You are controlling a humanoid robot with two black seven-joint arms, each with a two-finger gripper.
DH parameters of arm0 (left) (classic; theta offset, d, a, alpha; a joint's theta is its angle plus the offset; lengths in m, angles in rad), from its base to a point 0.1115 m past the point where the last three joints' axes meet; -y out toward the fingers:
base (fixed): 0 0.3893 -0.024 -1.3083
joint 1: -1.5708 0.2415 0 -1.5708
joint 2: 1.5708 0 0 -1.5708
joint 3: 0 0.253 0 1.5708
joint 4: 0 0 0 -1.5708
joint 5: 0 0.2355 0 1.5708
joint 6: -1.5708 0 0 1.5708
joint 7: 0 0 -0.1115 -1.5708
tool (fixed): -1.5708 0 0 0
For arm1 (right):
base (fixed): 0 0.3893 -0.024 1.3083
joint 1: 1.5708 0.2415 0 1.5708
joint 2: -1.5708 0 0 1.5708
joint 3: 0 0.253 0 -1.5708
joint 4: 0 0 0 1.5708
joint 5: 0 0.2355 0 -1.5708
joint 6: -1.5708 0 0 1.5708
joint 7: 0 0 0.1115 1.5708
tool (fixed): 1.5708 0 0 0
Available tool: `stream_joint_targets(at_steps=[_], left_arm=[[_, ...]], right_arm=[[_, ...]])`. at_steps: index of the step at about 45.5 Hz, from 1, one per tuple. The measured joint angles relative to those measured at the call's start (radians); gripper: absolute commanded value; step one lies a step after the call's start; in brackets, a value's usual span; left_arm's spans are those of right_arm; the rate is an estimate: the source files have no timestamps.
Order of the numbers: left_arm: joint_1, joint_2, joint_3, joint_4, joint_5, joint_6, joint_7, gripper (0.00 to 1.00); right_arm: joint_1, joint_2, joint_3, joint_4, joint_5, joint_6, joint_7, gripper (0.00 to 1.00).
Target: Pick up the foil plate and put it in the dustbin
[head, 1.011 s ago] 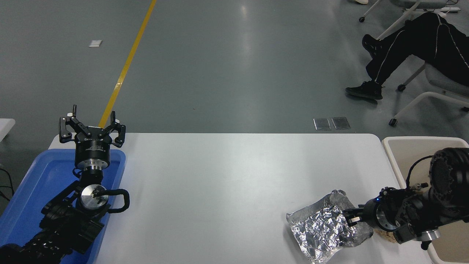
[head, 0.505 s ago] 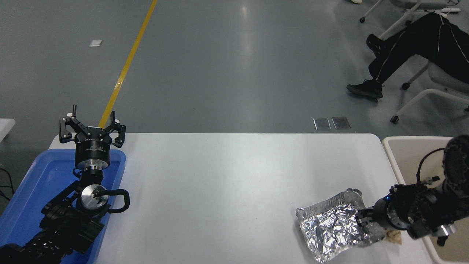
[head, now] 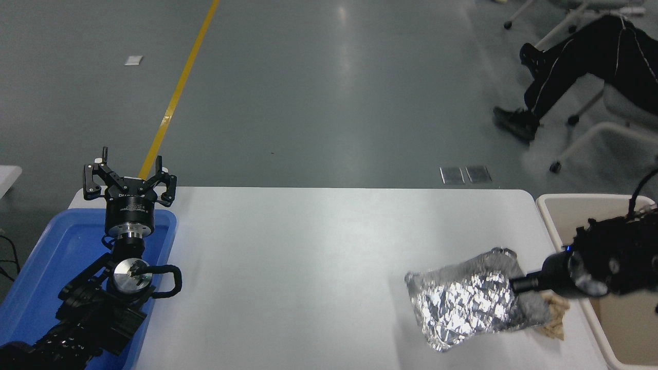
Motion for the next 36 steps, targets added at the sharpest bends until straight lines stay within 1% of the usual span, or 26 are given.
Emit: stream_joint_targets(at_steps=[9,22,29,36], left_arm=[[0.001,0.000,0.000,0.000,0.000,0.000,0.000,0.99],[0.001,0.000,0.000,0.000,0.000,0.000,0.000,0.99],[0.001,0.000,0.000,0.000,0.000,0.000,0.000,0.99],[0.001,0.000,0.000,0.000,0.000,0.000,0.000,0.99]], right_arm=[[0.279,-0.078,-0.002,0.033,-0.001,0.274,0.045,0.00],[0.580,-0.145,-0.002,0.050,0.000,0.584,0.068,0.00],[0.677,-0.167,-0.002,0.052,0.000,0.681,0.072,0.00],[0.692,-0.178,-0.002,0.054,0.000,0.711,0.073,0.00]])
